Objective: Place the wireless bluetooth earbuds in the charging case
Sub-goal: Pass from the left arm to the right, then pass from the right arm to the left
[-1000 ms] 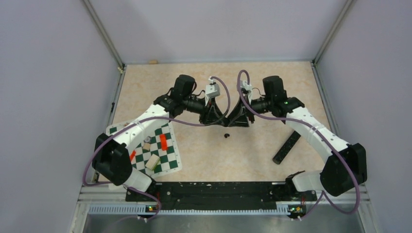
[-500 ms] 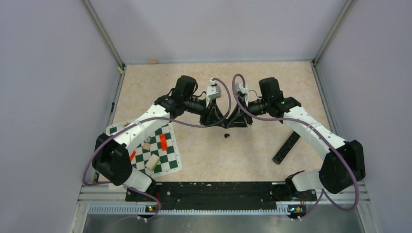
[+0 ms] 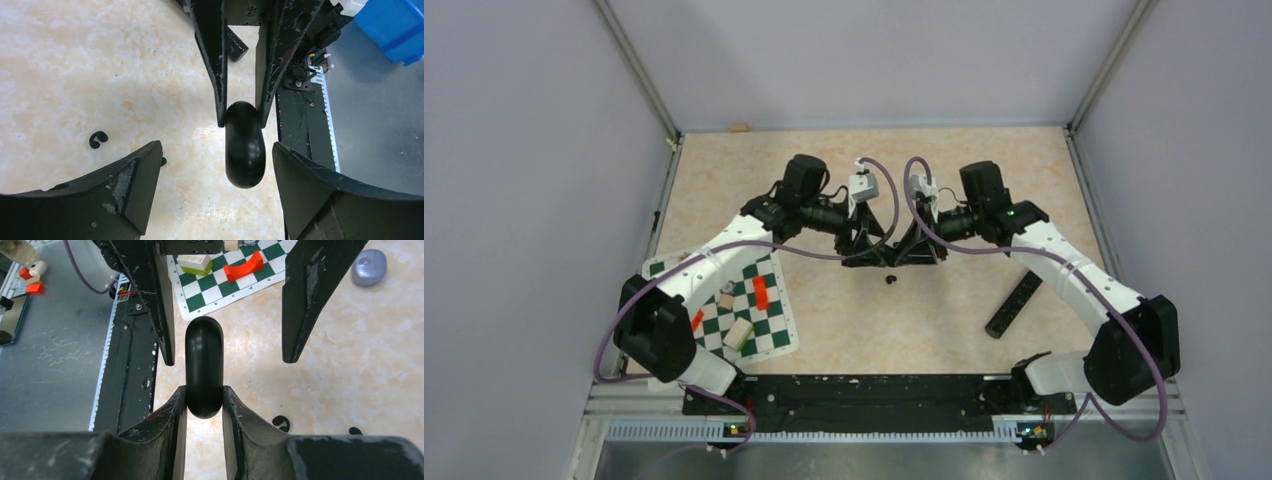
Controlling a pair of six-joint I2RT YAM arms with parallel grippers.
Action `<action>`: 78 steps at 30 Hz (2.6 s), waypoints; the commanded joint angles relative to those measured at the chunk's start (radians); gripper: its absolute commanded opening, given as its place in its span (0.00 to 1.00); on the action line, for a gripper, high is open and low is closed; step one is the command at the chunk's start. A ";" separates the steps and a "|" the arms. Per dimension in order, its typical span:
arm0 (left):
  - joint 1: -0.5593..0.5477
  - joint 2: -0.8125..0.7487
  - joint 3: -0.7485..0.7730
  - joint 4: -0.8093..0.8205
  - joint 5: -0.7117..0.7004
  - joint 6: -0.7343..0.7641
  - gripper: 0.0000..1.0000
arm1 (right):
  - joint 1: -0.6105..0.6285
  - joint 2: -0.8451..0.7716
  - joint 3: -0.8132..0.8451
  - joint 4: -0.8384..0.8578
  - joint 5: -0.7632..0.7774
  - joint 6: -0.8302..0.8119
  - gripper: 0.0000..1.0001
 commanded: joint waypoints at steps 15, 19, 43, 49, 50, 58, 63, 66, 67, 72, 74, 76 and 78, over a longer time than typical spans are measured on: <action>0.018 -0.008 0.017 0.145 0.072 -0.130 0.77 | -0.023 -0.091 -0.066 0.348 0.031 0.224 0.00; 0.017 0.000 0.018 0.145 0.090 -0.127 0.69 | -0.022 -0.085 -0.067 0.357 0.028 0.236 0.00; -0.014 0.022 0.048 0.087 0.085 -0.070 0.43 | -0.023 -0.079 -0.076 0.378 0.051 0.246 0.00; -0.010 0.012 0.054 0.095 0.088 -0.091 0.35 | -0.024 -0.080 -0.083 0.390 0.070 0.249 0.00; -0.009 0.009 0.053 0.102 0.089 -0.099 0.35 | -0.024 -0.081 -0.088 0.400 0.070 0.257 0.00; 0.001 -0.020 0.026 0.159 0.147 -0.143 0.36 | -0.049 -0.071 -0.124 0.494 0.037 0.360 0.00; 0.004 -0.023 0.024 0.178 0.166 -0.167 0.40 | -0.055 -0.064 -0.146 0.571 0.028 0.403 0.00; 0.007 -0.026 0.022 0.190 0.174 -0.183 0.44 | -0.058 -0.060 -0.155 0.592 0.026 0.417 0.00; 0.010 -0.027 0.021 0.196 0.174 -0.188 0.45 | -0.058 -0.057 -0.157 0.594 0.025 0.419 0.00; 0.011 -0.030 0.014 0.206 0.170 -0.192 0.38 | -0.058 -0.054 -0.159 0.600 0.026 0.421 0.00; 0.011 -0.026 0.016 0.207 0.169 -0.193 0.35 | -0.058 -0.057 -0.160 0.606 0.032 0.428 0.00; 0.011 -0.023 0.019 0.208 0.169 -0.195 0.30 | -0.058 -0.056 -0.162 0.610 0.036 0.433 0.00; 0.011 -0.022 0.021 0.209 0.173 -0.197 0.26 | -0.060 -0.057 -0.163 0.612 0.033 0.433 0.00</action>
